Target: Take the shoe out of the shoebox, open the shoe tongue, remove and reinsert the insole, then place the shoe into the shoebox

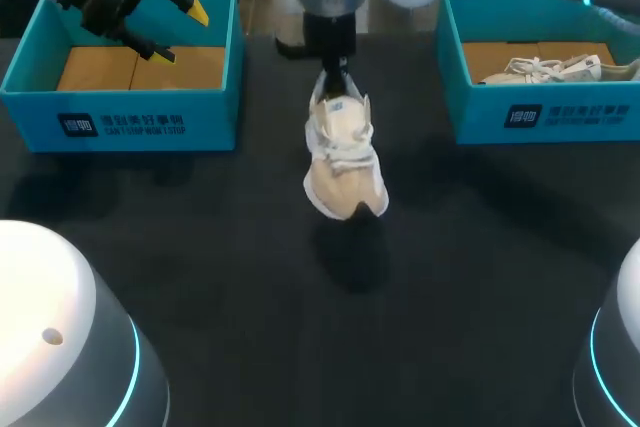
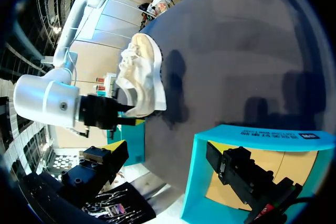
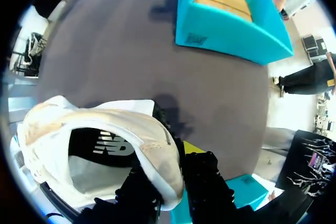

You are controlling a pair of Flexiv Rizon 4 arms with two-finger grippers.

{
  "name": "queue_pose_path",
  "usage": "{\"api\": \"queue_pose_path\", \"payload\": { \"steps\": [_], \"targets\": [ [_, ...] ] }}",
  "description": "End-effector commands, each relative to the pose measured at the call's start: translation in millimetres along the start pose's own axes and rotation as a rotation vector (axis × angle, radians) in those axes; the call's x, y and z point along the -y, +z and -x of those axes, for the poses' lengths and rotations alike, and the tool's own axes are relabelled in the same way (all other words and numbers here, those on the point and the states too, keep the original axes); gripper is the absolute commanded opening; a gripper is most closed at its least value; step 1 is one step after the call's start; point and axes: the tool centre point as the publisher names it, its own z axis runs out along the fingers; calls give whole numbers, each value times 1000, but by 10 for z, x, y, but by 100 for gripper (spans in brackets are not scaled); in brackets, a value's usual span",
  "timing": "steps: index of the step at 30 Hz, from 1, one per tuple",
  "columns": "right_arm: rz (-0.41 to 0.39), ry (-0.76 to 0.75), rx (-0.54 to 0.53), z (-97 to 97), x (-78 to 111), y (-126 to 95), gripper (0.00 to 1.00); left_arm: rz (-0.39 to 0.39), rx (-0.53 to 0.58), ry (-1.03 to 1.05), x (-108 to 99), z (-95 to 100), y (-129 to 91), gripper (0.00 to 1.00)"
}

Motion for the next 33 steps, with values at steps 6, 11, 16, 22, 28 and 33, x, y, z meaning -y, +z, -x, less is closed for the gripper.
{"api": "queue_pose_path", "payload": {
  "steps": [6, 11, 16, 22, 28, 33],
  "targets": [
    [9, -34, 44, 63, 313, -854, 0, 0, -3, 0, 0, 2, -6, 100],
    [-8, -31, 64, 108, 389, -948, 0, 0, -3, 0, 0, 2, -6, 100],
    [24, -13, 84, 115, 445, -977, 0, 0, -3, 0, 0, 2, -6, 100],
    [24, -13, 84, 115, 445, -977, 0, 0, -3, 0, 0, 2, -6, 100],
    [24, -13, 84, 115, 445, -977, 0, 0, -3, 0, 0, 2, -6, 100],
    [24, -13, 84, 115, 445, -977, 0, 0, -3, 0, 0, 2, -6, 100]
  ]
}}
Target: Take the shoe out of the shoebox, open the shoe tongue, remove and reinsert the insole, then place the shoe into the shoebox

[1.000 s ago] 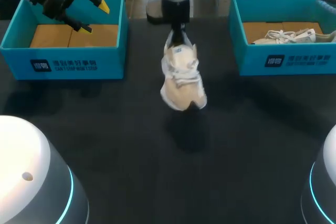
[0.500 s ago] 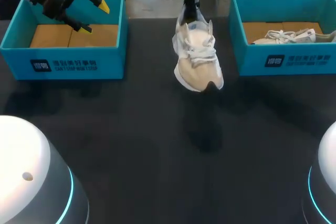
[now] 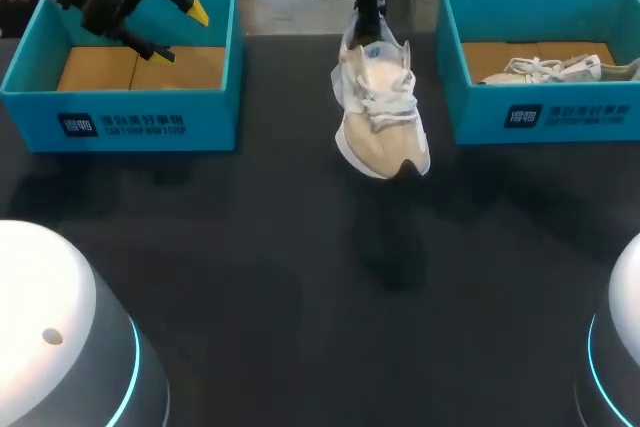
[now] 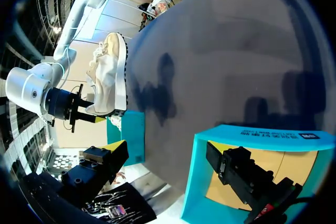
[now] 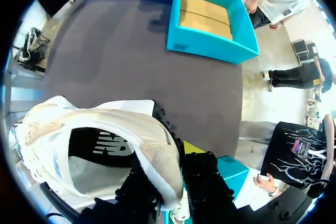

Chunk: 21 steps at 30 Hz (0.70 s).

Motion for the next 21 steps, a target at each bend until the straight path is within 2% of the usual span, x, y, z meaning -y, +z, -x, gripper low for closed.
{"api": "queue_pose_path", "payload": {
  "steps": [1, 4, 10, 21],
  "targets": [
    [2, -2, -1, 2, 10, -14, 0, 0, -3, 0, 0, 2, -5, 100],
    [-20, -10, 10, 53, 102, 2, 0, 0, -3, 0, 0, 2, -5, 100],
    [-58, -38, 9, 163, 454, 33, 0, 0, -3, 0, 0, 2, -5, 100],
    [-98, -47, 54, 340, 871, -232, 0, 0, -3, 0, 0, 2, -5, 100]
  ]
}}
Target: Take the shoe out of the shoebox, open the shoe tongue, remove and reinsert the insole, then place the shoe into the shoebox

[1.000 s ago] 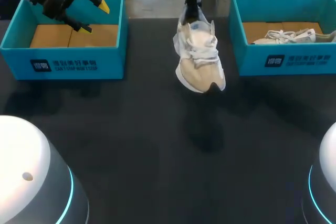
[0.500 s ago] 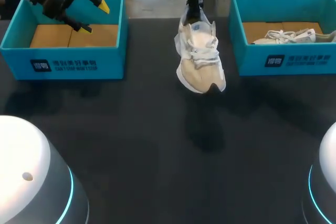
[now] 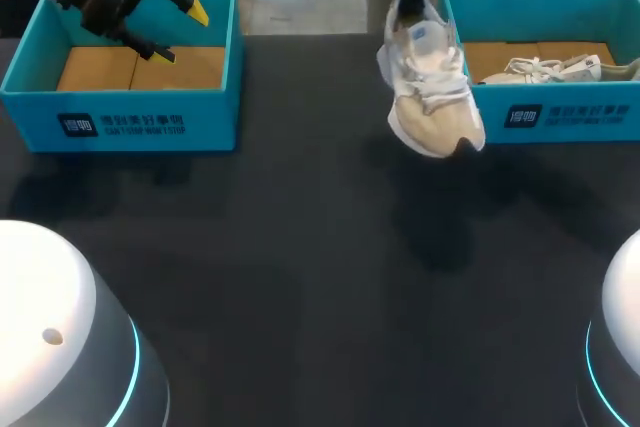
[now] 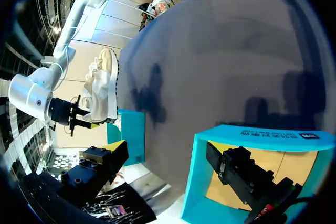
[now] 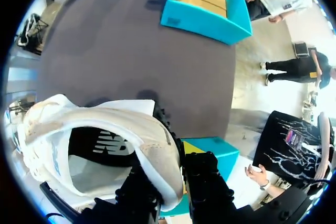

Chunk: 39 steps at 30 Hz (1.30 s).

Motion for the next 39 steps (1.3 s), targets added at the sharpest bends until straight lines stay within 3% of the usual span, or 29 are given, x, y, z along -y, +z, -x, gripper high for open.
{"api": "queue_pose_path", "payload": {
  "steps": [1, 8, 17, 39],
  "targets": [
    [-3, 2, 8, -3, 214, -139, 0, 0, -3, 0, 0, 2, -5, 100],
    [-21, -4, 9, 95, 527, -181, 0, 0, -3, 0, 0, 2, -5, 100],
    [-53, 25, 24, 246, 881, -72, 0, 0, -3, 0, 0, 2, -5, 100],
    [-53, 25, 24, 246, 881, -72, 0, 0, -3, 0, 0, 2, -5, 100]
  ]
}}
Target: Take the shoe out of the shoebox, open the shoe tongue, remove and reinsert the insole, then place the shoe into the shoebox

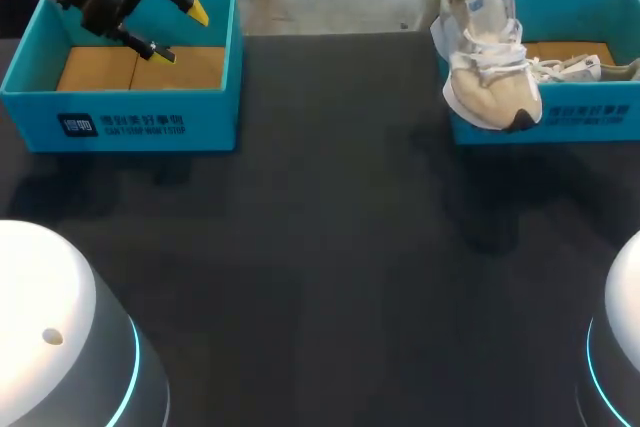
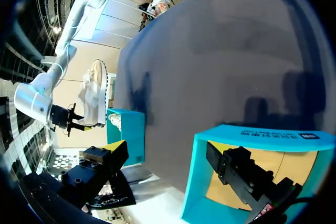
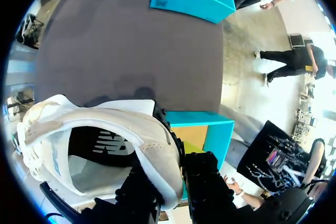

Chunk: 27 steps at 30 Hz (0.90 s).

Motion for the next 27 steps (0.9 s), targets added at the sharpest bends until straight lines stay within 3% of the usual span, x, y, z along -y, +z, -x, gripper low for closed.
{"api": "queue_pose_path", "payload": {
  "steps": [1, 7, 9, 27],
  "targets": [
    [1, 10, 7, 39, 57, 6, 0, 0, -3, 0, 0, 2, -5, 100],
    [14, 26, 8, 258, 390, 199, 0, 0, -3, 0, 0, 2, -5, 100],
    [-18, 4, -14, 348, 525, 274, 0, 0, -3, 0, 0, 2, -5, 100],
    [-60, -54, -17, 954, 1582, 577, 0, 0, -3, 0, 0, 2, -5, 100]
  ]
}}
